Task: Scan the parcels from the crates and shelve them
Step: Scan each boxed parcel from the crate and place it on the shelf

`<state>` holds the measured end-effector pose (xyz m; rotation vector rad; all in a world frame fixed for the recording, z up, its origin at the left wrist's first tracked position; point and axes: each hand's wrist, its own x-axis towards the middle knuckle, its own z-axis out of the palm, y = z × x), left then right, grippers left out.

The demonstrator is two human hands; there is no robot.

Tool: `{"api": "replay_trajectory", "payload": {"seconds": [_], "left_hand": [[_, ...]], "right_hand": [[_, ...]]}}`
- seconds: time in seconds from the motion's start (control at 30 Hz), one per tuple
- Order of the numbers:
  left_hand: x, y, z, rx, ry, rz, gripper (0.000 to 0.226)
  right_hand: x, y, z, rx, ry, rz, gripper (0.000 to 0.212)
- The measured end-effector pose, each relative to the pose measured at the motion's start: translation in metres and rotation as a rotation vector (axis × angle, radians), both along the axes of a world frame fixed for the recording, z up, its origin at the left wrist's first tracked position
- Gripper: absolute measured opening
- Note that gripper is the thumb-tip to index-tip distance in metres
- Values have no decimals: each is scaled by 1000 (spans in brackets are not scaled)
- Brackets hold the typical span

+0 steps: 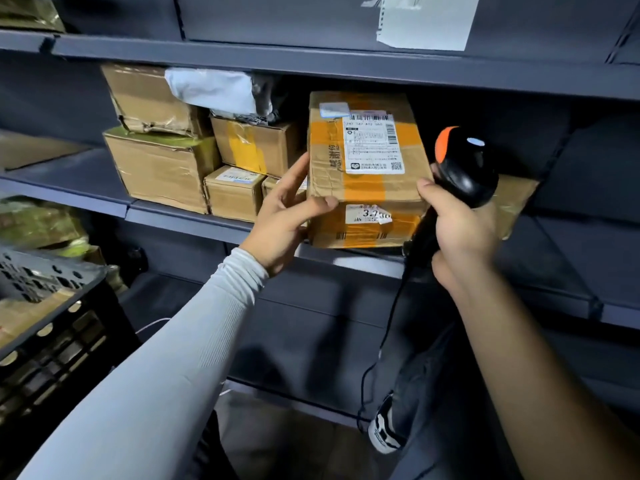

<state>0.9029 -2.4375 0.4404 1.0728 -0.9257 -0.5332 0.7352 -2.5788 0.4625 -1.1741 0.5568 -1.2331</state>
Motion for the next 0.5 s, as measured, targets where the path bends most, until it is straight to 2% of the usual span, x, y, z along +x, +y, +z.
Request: {"api": "replay_trajectory", "payload": {"seconds": [0.1,0.17,0.27,0.37,0.5], "left_hand": [[3,-15,5,-12,8,34,84],[8,-24,9,-10,24,64,76],[17,-37,14,-16,47,101,63],[24,-46,14,-8,93,92,59],[31,-51,16,-3,115,92,46]], "right_hand": [[14,-4,5,-21,16,-95,25],[22,-5,5,-35,-1,-120,18],[34,-7,0,-69,-35,-112,20],[44,-8,-2,-91,-87,-119,25],[46,-6,-13,-170,-26,-137,28]]}}
